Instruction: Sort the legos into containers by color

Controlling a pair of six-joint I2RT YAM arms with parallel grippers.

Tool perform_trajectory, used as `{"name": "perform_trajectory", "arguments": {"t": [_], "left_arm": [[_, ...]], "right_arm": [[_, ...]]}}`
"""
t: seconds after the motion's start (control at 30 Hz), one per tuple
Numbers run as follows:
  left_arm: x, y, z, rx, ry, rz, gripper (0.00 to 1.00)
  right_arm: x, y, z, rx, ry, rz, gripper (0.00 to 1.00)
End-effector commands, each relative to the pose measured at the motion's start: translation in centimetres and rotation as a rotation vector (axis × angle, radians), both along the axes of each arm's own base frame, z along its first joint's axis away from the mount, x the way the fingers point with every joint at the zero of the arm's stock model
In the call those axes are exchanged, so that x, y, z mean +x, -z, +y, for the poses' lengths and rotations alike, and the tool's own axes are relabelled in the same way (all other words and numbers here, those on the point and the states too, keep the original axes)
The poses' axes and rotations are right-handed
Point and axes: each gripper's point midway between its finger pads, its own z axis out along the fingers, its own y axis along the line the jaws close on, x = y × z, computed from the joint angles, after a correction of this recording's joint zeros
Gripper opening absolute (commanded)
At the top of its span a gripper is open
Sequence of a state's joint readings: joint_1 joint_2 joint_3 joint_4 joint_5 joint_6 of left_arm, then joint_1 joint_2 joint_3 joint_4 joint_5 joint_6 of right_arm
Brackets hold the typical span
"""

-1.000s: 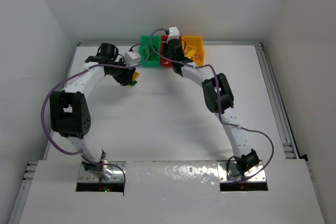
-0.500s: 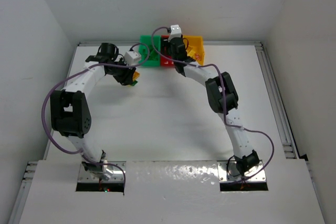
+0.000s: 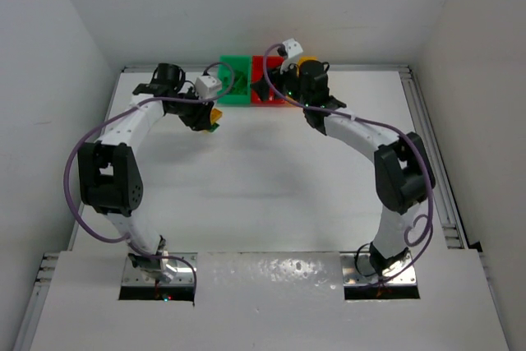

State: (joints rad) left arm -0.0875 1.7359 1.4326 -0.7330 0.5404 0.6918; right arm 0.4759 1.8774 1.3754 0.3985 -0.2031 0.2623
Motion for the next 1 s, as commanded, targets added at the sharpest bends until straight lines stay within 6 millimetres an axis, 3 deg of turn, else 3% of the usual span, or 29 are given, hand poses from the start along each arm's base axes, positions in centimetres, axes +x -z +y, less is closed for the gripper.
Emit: {"name": "perform_trajectory", "arguments": {"t": [0.0,0.13,0.2,0.23,0.33,0.37,0.43,0.57,0.7,0.9,0.97], "left_arm": [[0.4,-3.8,-2.5,-0.068,0.066,-0.088,0.01],[0.0,-3.3,-3.6,-0.006,0.113,-0.093,0.00],[-0.6,-3.6,-4.8,-0.026,0.179,-0.100,0.00],[-1.4,-3.5,-5.3,-0.034,0.214,-0.083,0.00],[-2.9,-3.5,-6.0,-0.021,0.351,-0.100,0.00],[-3.3,-3.3,-6.2,0.005,0.418,-0.126,0.00],[-4.9,-2.9,-6.1,0.023,0.495,-0.102,0.00],[-7.0,-2.7,-6.3,0.032,0.723,-0.142,0.00],[-8.7,-3.0,-6.7,0.000,0.873,-0.148,0.00],[-9.6,-3.2,-7.6,-0.005,0.941,-0.166,0.00],[-9.6,-3.2,-7.8,-0.014,0.942,-0.165,0.00]], "right_arm": [[-4.6,0.8,2.1,0.131,-0.157,0.132,0.71],[-6.1,-0.1,2.7,0.267,-0.102,0.246,0.67],[-7.4,-0.8,3.8,0.207,-0.177,0.154,0.69],[-8.6,-0.6,4.5,0.054,-0.239,0.009,0.70],[-9.6,2.1,3.2,-0.181,-0.260,-0.104,0.76],[-10.2,1.4,2.7,-0.211,-0.276,-0.161,0.76],[-11.4,3.2,1.6,-0.387,-0.369,-0.277,0.77],[-14.7,3.9,2.2,-0.424,-0.559,-0.291,0.78],[-16.6,4.4,3.6,-0.442,-0.648,-0.335,0.78],[-18.1,6.8,4.9,-0.499,-0.726,-0.328,0.78],[-17.8,6.5,5.6,-0.484,-0.716,-0.359,0.78]]}}
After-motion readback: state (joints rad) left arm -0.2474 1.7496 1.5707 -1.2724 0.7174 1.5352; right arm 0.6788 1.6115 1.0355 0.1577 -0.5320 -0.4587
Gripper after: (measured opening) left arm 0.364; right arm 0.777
